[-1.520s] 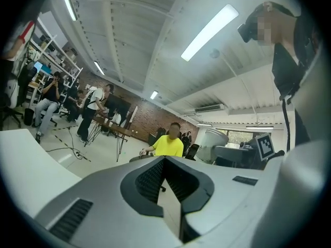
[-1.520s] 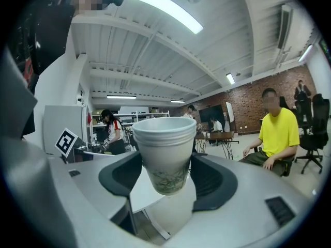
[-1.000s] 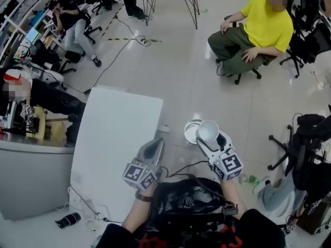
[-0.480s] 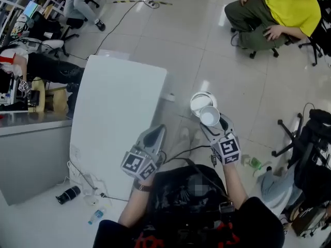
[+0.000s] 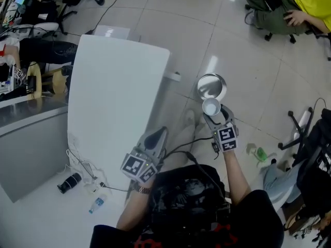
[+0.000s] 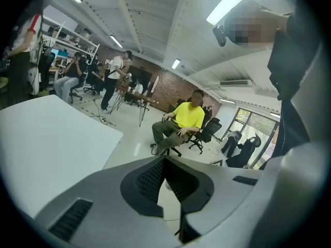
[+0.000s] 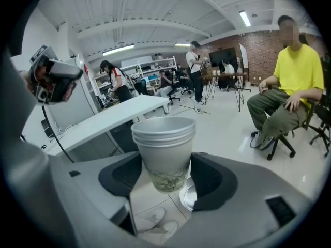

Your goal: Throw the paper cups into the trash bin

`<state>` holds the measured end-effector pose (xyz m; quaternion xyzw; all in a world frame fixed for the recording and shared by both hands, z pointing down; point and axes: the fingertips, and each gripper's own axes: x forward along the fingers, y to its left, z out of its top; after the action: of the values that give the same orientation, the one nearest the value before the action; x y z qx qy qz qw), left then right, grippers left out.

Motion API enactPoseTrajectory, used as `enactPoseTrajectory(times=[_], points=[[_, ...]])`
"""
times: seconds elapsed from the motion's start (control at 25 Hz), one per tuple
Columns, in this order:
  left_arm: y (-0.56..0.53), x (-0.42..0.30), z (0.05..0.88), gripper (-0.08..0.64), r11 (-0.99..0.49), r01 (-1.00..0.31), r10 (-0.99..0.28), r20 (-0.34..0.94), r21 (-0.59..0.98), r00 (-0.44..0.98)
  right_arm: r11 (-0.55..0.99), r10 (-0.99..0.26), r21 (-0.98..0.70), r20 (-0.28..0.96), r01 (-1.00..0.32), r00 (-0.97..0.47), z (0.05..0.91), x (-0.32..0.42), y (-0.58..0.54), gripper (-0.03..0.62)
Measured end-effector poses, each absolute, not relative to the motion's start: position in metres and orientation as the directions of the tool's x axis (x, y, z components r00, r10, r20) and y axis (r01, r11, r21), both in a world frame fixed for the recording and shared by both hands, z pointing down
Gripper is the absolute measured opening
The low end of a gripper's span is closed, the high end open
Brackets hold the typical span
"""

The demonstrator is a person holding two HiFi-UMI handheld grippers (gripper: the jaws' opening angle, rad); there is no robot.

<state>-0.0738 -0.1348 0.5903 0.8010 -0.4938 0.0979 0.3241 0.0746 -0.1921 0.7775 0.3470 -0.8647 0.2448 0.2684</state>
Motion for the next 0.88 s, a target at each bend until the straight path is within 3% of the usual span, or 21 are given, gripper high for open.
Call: enactPoseTrajectory(times=[0.32, 0.88], points=[[-0.129, -0.091, 0.63, 0.005, -0.27, -0.858, -0.697, 0.526, 0.436, 0.487, 0.678, -0.336, -0.192, 0.778, -0.71, -0.531, 0.938, 0.074, -0.203, 0.305], [-0.164, -0.033, 0.729, 0.005, -0.354, -0.832, -0.591, 0.587, 0.427, 0.553, 0.641, -0.281, -0.226, 0.821, -0.734, -0.498, 1.035, 0.079, -0.204, 0.305]])
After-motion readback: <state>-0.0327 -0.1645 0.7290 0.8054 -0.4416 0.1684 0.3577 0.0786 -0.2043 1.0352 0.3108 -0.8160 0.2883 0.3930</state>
